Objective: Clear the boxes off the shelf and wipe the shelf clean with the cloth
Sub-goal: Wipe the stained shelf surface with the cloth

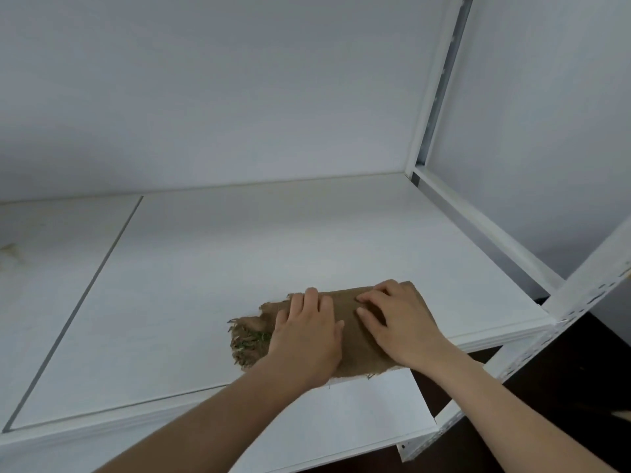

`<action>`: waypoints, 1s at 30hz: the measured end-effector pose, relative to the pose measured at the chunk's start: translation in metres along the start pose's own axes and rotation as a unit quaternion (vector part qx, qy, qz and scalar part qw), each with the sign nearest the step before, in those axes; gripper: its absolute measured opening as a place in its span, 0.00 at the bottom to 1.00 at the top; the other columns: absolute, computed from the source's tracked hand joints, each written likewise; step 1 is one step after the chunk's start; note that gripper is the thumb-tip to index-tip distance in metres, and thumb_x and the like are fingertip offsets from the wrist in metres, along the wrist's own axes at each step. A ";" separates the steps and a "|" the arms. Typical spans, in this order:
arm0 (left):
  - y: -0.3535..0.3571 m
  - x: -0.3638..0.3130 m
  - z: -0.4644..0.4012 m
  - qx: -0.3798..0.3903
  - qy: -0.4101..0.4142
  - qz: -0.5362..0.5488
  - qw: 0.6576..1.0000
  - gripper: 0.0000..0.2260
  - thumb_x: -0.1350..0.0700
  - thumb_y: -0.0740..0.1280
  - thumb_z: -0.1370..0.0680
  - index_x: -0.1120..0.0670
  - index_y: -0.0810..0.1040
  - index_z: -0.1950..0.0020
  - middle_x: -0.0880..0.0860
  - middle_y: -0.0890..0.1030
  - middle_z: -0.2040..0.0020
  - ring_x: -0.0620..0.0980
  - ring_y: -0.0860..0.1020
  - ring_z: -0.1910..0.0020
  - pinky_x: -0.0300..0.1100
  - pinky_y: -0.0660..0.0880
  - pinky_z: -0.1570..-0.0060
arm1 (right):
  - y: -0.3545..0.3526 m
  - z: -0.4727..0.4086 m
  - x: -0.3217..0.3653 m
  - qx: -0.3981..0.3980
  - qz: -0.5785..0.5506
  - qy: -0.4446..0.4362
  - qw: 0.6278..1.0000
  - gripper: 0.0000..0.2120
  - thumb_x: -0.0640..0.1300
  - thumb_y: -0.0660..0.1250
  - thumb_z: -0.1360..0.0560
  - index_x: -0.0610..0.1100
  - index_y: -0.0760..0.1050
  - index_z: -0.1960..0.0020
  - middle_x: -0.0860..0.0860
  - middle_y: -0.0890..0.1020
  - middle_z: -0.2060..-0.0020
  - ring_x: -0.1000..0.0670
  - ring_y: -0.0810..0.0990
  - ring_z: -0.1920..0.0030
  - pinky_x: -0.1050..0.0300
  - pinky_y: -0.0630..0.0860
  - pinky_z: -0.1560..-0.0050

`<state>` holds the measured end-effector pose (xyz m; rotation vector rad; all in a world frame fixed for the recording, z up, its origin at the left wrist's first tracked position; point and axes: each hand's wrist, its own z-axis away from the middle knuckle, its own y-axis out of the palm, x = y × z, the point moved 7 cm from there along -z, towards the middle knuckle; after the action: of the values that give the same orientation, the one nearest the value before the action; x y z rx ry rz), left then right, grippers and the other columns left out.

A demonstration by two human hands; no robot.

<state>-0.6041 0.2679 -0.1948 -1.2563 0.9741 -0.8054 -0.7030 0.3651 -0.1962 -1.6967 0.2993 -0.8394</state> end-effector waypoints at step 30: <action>0.024 0.037 -0.163 0.063 -0.051 -0.026 0.996 0.27 0.42 0.40 0.19 0.50 0.38 0.22 0.51 0.36 0.22 0.57 0.36 0.24 0.63 0.38 0.29 | 0.032 -0.157 -0.038 0.101 0.119 -0.017 0.988 0.25 0.62 0.42 0.19 0.64 0.44 0.23 0.60 0.42 0.22 0.52 0.39 0.22 0.44 0.37 0.24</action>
<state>-0.7400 0.1738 -0.2300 -1.2056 0.7983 -0.8227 -0.8272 0.2618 -0.2267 -1.4509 0.3726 -0.6405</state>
